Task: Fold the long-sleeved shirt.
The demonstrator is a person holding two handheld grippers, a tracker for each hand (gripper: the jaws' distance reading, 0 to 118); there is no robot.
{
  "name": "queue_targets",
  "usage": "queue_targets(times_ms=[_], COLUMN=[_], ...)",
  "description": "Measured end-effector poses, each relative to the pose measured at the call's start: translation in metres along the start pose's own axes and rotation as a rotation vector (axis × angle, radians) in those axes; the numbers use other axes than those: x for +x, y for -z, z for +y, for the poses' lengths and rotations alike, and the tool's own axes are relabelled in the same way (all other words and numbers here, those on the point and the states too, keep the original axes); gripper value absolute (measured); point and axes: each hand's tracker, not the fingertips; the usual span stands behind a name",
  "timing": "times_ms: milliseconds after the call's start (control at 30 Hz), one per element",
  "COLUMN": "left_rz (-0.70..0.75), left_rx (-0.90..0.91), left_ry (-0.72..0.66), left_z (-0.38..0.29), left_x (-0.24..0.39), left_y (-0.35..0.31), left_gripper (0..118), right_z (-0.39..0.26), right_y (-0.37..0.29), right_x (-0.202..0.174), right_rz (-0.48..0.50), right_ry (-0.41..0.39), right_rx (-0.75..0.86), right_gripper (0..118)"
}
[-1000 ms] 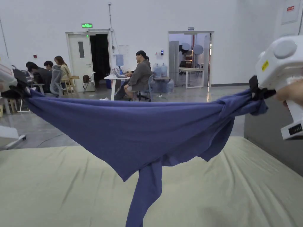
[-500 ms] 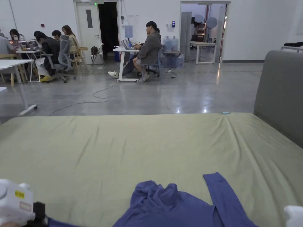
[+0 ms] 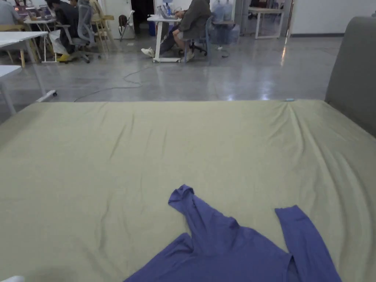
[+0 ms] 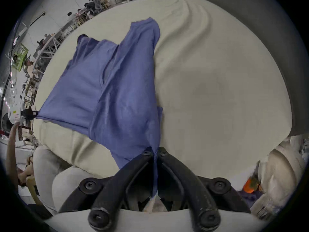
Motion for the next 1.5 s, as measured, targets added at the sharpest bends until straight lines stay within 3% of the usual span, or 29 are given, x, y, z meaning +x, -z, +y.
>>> queue_targets(times_ms=[100, 233, 300, 333, 367, 400, 433, 467, 500, 600, 633, 667, 733, 767, 800, 833, 900, 967, 1033, 1067, 1100, 1167, 1200, 1267, 1300, 1333, 1400, 1433, 1500], left_rz=[0.038, 0.05, 0.071, 0.063, 0.021, 0.003, -0.009, -0.031, -0.061, -0.052, -0.075, -0.121, -0.052, 0.025, 0.052, 0.037, -0.094, -0.044, 0.003, 0.041, 0.047, 0.07, 0.076, 0.141, 0.234, 0.153, 0.082, 0.113, 0.138], left_rx=[-0.012, 0.046, 0.041, 0.038, 0.025, 0.028, 0.072, 0.146, 0.232, 0.364, 0.329, 0.257, 0.21, 0.2, 0.18, 0.151, 0.139, 0.169, 0.238, 0.242, 0.362, 0.249, 0.181, 0.122, 0.16, 0.222, 0.273, 0.249, 0.26], left_ry=[-0.012, 0.001, 0.037, 0.027, -0.031, -0.081, -0.095, -0.077, -0.046, 0.001, 0.006, 0.037, 0.082, 0.101, 0.115, 0.111, 0.054, -0.008, 0.007, 0.02, 0.027, 0.035, 0.038, 0.054, 0.094, 0.097, 0.061, 0.082, 0.172], left_z=[-0.012, -0.014, -0.012, -0.009, -0.008, -0.007, -0.006, -0.01, -0.02, -0.043, -0.056, -0.066, -0.089, -0.1, -0.108, -0.116, -0.113, -0.095, -0.076, -0.065, -0.056, -0.043, -0.037, -0.035, -0.039, -0.043, -0.047, -0.047, -0.046], left_x=[-0.011, -0.014, -0.01, -0.012, -0.012, -0.011, -0.008, -0.004, 0.004, 0.017, 0.021, 0.023, 0.03, 0.033, 0.035, 0.037, 0.032, 0.028, 0.027, 0.026, 0.023, 0.017, 0.012, 0.014, 0.021, 0.024, 0.034, 0.039, 0.046], left_y=[0.026, 0.039, 0.039, 0.034, 0.025, 0.012, -0.005, -0.024, -0.047, -0.088, -0.093, -0.092, -0.077, -0.066, -0.055, -0.047, -0.031, -0.025, -0.024, -0.014, -0.004, 0.023, 0.039, 0.06, 0.056, 0.047, 0.028, 0.023, 0.013], left_gripper=[0, 0, 3, 16, 44, 89, 110, 117, 118, 117, 112, 95, 84, 49, 0, 0, 0, 0, 100, 118, 116, 112, 93, 35, 20, 0, 0, 0, 0], right_z=[0.004, 0.009, 0.011, 0.006, 0.007, 0.007, 0.006, 0.004, 0.003, -0.003, -0.007, -0.011, -0.022, -0.029, -0.032, -0.035, -0.033, -0.033, -0.025, -0.017, -0.011, 0.003, 0.009, 0.022, 0.03, 0.04, 0.068, 0.082, 0.124], right_y=[0.026, 0.029, 0.025, 0.018, 0.008, -0.004, -0.026, -0.047, -0.07, -0.129, -0.139, -0.144, -0.139, -0.134, -0.128, -0.122, -0.095, -0.09, -0.088, -0.085, -0.084, -0.08, -0.077, -0.071, -0.067, -0.062, -0.053, -0.049, -0.037], right_x=[0.001, -0.015, -0.01, -0.013, -0.013, -0.015, -0.02, -0.023, -0.028, -0.043, -0.049, -0.054, -0.058, -0.065, -0.071, -0.077, -0.082, -0.09, -0.093, -0.096, -0.099, -0.108, -0.112, -0.12, -0.123, -0.128, -0.137, -0.142, -0.154], right_rz=[-0.033, -0.078, -0.076, -0.034, -0.026, -0.026, -0.071, -0.096, -0.109, -0.096, -0.075, -0.042, 0.048, 0.055, 0.065, 0.038, 0.028, 0.017, 0.077, 0.086, 0.083, 0.068, 0.059, 0.064, 0.071, 0.072, 0.047, 0.037, 0.058], right_ry=[0.016, -0.066, 0.023, 0.103, 0.073, 0.058, 0.041, 0.01, -0.034, -0.055, -0.047, -0.018, 0.077, 0.124, 0.145, 0.115, 0.031, 0.04, 0.044, 0.045, 0.038, 0.008, 0.001, 0.002, 0.004, -0.001, -0.072, -0.115, -0.207], right_rx=[-0.034, -0.058, -0.05, -0.044, -0.045, -0.038, 0.021, 0.081, 0.145, 0.268, 0.307, 0.322, 0.394, 0.403, 0.383, 0.357, 0.354, 0.374, 0.362, 0.357, 0.359, 0.367, 0.369, 0.371, 0.362, 0.346, 0.302, 0.28, 0.233], right_gripper=[0, 3, 8, 15, 26, 55, 79, 93, 93, 93, 93, 91, 88, 75, 14, 0, 0, 0, 0, 0, 0, 0, 0, 0, 0, 0, 3, 32, 110])
